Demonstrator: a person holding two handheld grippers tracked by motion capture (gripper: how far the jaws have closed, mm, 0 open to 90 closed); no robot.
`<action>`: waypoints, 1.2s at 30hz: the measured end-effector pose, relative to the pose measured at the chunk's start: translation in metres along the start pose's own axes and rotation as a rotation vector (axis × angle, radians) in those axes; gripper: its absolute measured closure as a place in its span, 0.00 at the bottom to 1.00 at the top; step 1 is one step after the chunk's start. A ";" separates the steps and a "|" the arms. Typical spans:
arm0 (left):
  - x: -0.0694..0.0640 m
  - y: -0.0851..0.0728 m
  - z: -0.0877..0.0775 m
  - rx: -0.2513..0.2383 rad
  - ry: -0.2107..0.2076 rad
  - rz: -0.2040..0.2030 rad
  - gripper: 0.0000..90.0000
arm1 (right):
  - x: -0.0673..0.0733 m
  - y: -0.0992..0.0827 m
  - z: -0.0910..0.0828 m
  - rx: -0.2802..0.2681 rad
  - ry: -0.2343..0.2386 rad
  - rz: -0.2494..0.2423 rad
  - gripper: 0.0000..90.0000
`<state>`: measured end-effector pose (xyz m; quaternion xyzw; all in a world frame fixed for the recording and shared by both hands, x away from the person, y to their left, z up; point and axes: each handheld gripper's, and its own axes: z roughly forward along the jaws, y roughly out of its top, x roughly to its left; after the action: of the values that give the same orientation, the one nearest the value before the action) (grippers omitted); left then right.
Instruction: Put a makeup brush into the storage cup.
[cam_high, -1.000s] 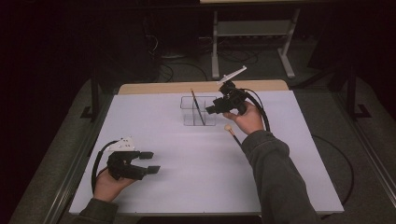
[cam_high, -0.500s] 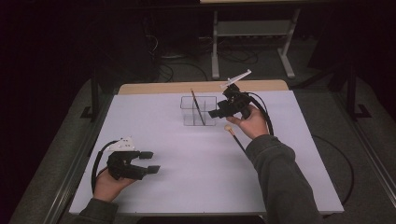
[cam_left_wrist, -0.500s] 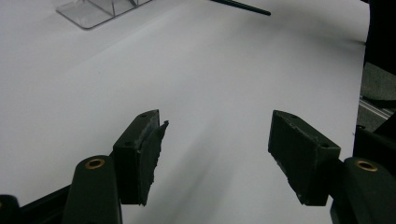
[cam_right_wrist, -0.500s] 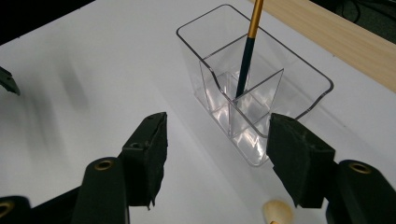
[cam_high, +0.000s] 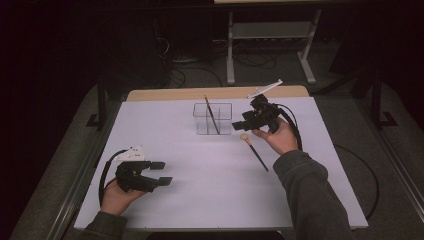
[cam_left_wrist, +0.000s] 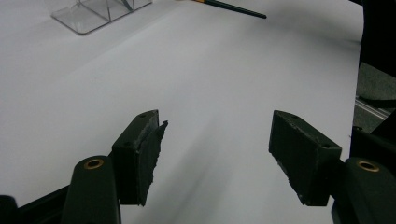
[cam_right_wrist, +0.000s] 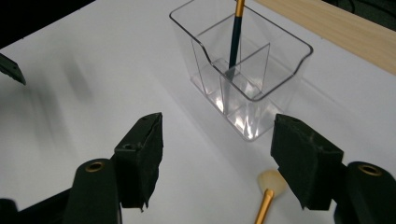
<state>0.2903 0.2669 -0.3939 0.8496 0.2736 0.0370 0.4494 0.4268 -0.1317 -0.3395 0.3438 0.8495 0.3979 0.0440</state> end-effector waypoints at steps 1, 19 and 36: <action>0.000 0.000 0.000 -0.003 0.002 0.002 0.37 | 0.000 -0.001 -0.001 -0.002 -0.004 0.000 0.36; -0.003 0.002 0.001 -0.001 0.005 0.010 0.35 | -0.002 -0.020 -0.013 0.024 -0.032 0.028 0.33; -0.005 0.001 0.001 0.003 0.017 0.007 0.33 | -0.008 -0.032 -0.011 0.095 -0.072 0.047 0.37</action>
<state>0.2871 0.2631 -0.3930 0.8509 0.2745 0.0454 0.4456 0.4118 -0.1585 -0.3560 0.3793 0.8569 0.3456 0.0492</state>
